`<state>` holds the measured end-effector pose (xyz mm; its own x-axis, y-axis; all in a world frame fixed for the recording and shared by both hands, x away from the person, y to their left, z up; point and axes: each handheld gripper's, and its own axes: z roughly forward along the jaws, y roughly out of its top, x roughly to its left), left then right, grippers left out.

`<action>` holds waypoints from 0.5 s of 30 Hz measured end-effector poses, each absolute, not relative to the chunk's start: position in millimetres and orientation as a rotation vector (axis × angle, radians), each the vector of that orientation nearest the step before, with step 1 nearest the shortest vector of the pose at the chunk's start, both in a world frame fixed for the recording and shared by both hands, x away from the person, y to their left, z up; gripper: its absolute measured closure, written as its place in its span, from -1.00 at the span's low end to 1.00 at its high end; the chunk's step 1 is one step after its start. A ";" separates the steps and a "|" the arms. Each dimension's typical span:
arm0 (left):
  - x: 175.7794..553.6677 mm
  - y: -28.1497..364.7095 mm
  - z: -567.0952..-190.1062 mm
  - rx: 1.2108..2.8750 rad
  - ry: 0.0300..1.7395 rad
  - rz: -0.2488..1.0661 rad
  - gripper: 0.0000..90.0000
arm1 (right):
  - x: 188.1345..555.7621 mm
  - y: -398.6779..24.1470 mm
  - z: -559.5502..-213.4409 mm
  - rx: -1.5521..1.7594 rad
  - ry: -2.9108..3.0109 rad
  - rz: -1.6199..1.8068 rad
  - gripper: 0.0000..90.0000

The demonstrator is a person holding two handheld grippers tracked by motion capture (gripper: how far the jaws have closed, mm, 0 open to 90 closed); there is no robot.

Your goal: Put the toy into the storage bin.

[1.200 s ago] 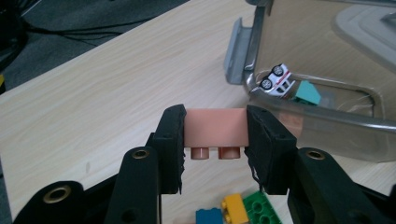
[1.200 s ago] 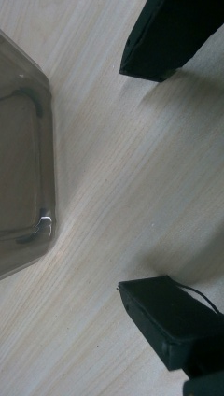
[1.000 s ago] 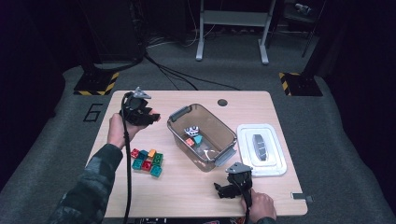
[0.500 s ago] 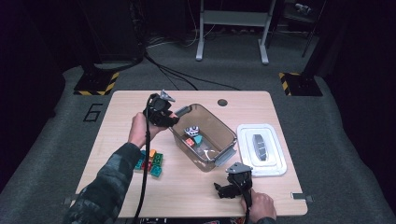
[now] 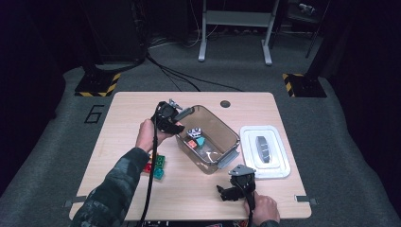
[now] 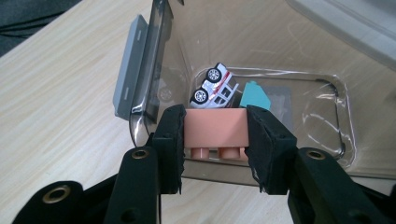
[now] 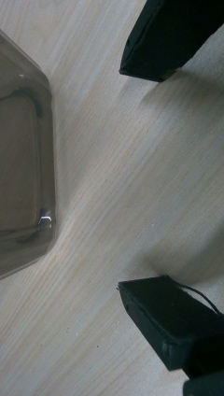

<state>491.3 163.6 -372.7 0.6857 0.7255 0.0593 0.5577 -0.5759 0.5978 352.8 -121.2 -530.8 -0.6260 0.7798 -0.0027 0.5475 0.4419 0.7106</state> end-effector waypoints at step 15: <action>476.1 181.7 -362.2 2.320 0.941 0.391 -0.49 | 353.0 -121.2 -530.9 1.131 2.369 0.987 -1.00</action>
<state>476.1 181.7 -362.2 0.7056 0.7072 0.0450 0.5313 -0.5699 0.6269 353.0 -121.2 -530.9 -0.6275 0.7786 -0.0036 0.5457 0.4431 0.7113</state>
